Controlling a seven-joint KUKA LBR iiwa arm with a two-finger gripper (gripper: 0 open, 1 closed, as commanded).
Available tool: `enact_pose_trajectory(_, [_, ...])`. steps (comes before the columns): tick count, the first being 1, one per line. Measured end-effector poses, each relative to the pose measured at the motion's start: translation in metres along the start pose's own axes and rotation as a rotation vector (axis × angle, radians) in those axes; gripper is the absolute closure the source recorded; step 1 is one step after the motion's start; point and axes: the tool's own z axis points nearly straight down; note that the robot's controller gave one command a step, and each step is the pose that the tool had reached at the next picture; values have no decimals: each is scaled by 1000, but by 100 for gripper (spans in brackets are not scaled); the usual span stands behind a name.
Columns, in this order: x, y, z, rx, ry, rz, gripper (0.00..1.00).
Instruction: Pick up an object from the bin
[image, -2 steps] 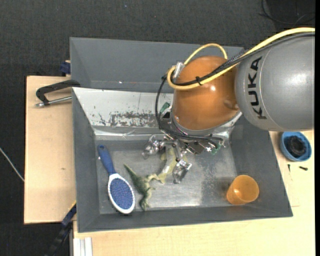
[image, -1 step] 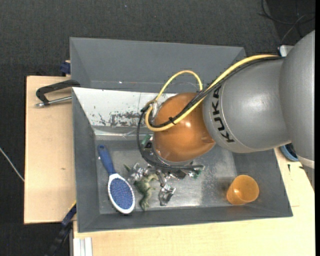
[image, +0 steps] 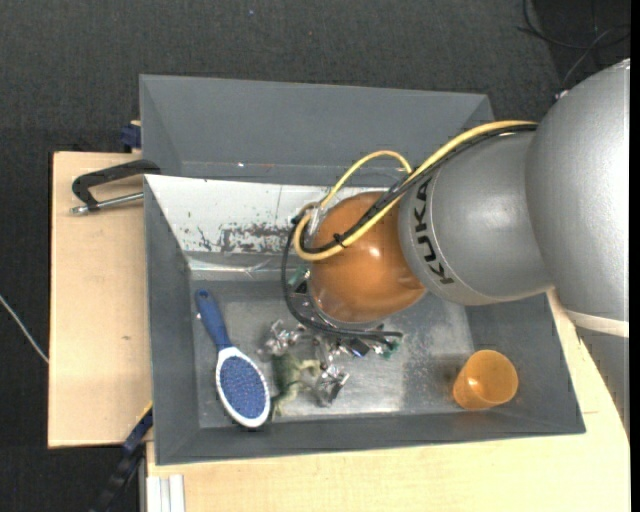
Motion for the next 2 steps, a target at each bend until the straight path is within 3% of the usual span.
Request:
enact_pose_trajectory(1, [-2, 1, -2, 1, -5, -2, 100])
enact_pose_trajectory(2, [-12, -3, -152, 8, -8, -73, 100])
